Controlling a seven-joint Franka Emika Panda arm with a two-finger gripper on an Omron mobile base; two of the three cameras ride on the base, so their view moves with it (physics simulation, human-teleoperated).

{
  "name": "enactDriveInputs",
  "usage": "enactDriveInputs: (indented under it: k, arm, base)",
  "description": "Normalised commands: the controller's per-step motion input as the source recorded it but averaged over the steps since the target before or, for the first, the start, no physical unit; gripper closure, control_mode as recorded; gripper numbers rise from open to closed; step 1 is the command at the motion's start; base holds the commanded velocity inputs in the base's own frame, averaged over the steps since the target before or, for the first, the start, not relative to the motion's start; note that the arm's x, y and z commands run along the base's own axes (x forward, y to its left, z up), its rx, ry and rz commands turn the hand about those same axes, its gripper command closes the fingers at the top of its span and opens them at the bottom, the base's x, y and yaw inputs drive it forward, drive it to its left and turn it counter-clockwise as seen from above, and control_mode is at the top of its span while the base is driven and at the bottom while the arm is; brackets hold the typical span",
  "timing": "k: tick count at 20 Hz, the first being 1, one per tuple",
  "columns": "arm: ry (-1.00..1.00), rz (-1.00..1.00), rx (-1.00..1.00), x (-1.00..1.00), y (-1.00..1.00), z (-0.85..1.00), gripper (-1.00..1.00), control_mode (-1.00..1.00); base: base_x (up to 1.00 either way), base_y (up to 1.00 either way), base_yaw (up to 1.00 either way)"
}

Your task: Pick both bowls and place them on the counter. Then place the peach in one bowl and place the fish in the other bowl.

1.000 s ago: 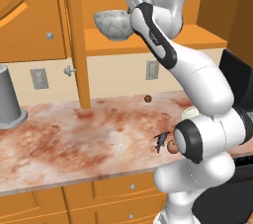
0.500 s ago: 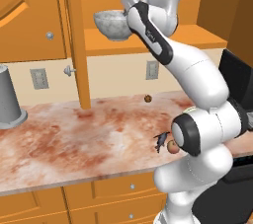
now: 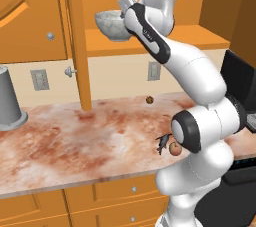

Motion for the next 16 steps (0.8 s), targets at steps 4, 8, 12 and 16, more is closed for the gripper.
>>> enactDriveInputs:
  k: [4,8,12,16]
  arm:
    - [0.02,0.0,0.0,0.12,0.09,-0.1,1.0,-1.0]
    - [0.05,0.0,0.0,0.02,0.01,-0.05,1.0,-1.0]
    - [0.04,0.0,0.0,-0.06,0.0,-0.21,1.0,-1.0]
    - [-0.01,0.0,0.01,-0.33,0.0,-0.2,1.0,-1.0]
  base:
    - [0.0,0.0,0.0]
    - [0.0,0.0,0.0]
    - [0.0,0.0,0.0]
    - [0.0,0.0,0.0]
